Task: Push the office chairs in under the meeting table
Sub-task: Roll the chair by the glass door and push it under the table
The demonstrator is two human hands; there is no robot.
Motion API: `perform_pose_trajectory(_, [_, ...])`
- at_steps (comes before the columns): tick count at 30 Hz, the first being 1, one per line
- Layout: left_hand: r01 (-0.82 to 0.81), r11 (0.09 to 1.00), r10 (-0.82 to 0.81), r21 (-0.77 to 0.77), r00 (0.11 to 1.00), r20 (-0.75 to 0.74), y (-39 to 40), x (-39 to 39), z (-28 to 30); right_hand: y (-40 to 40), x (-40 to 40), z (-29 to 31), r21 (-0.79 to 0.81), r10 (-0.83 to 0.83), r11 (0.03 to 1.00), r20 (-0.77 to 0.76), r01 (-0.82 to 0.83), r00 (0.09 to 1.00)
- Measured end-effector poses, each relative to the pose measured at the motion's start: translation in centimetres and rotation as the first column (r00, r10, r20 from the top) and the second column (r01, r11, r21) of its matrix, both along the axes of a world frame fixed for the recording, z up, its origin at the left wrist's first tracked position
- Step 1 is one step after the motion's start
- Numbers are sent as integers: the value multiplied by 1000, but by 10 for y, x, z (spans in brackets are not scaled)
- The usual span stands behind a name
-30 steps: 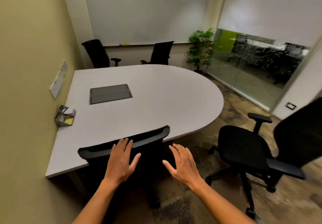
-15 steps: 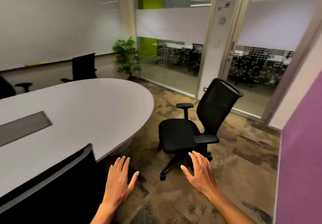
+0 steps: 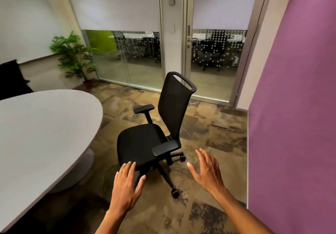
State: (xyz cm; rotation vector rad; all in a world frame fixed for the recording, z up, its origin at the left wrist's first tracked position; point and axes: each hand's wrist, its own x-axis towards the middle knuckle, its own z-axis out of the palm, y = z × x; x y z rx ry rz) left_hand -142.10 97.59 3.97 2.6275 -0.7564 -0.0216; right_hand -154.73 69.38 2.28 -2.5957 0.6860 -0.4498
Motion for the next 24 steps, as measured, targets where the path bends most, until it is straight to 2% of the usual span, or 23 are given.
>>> perform_pose_trajectory(8, [141, 989, -142, -48, 990, -18, -138, 34, -11, -101, 24, 5, -28, -41, 999, 28, 42, 999])
perform_pose_trajectory(12, [194, 971, -203, -141, 978, -48, -221, 70, -20, -164, 54, 9, -34, -62, 997, 16, 62, 998])
perform_pose_trajectory(15, [242, 954, -251, -179, 967, -32, -293, 101, -29, -223, 89, 12, -71, -98, 993, 15, 99, 995])
perform_pose_trajectory(19, [201, 941, -224, -271, 973, -55, -384, 170, -39, -294, 165, 10, -89, -61, 994, 16, 62, 998])
perform_pose_trajectory(24, [182, 907, -205, -379, 978, -21, -475, 252, -17, -375, 254, 32, -151, -38, 988, -12, 35, 999])
